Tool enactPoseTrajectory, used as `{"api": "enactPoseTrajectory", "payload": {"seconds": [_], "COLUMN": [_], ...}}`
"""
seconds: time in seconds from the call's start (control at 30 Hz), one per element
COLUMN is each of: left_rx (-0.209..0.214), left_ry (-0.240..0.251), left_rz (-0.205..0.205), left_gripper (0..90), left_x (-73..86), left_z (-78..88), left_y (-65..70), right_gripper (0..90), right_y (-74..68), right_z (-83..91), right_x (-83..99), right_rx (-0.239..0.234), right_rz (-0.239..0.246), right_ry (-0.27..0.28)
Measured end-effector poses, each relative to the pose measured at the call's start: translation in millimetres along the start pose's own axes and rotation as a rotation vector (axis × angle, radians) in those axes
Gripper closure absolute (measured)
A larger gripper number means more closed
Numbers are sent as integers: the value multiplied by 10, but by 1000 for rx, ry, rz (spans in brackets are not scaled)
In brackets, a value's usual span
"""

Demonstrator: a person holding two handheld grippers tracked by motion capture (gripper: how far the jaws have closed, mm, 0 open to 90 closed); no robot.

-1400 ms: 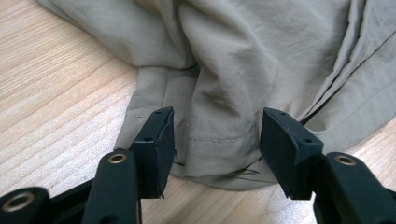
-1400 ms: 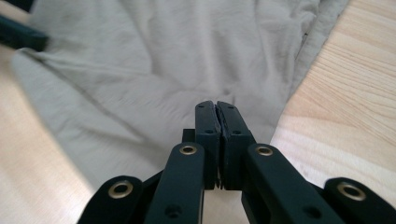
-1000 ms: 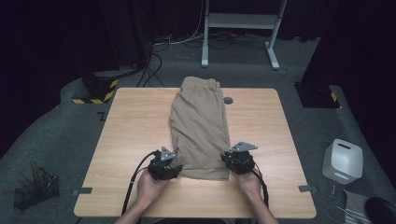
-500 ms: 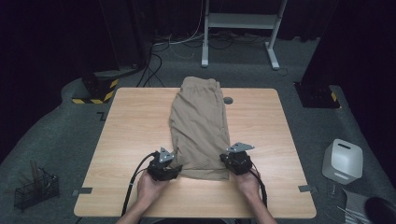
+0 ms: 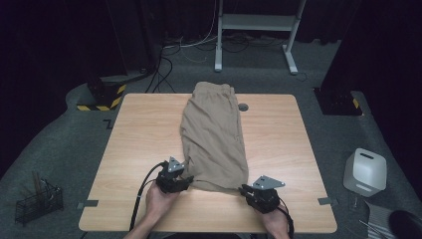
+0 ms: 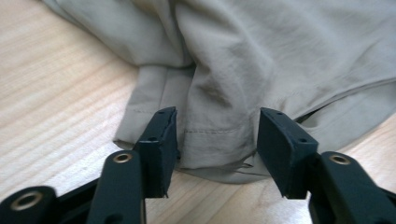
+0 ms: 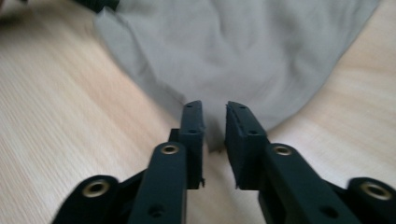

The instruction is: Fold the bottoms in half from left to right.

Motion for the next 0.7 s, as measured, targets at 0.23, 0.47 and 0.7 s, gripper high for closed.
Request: {"api": "enactPoseTrajectory", "payload": {"seconds": [0.23, 0.47, 0.7], "left_rx": [42, 15, 5], "left_ry": [33, 24, -14], "left_rz": [-30, -74, 46], "left_gripper": [746, 898, 596], "left_x": [-122, -84, -44], "left_z": [157, 261, 118], "left_y": [9, -6, -203], "right_gripper": [662, 646, 644], "right_y": [149, 231, 273], "right_z": [-6, -437, -517], "right_x": [-384, -308, -222], "right_rx": [52, 126, 131], "right_rz": [-59, -58, -87], "right_ry": [79, -41, -59]}}
Point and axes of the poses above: each handheld gripper's, and its own axes: z roughly backward along the jaws, x roughly out of its underside, y roughly to its right, the point moved 8 cm from there along -z, roughly forward along the jaws, and after that the axes turned 2 degrees about -z, right-handed, at the moved point
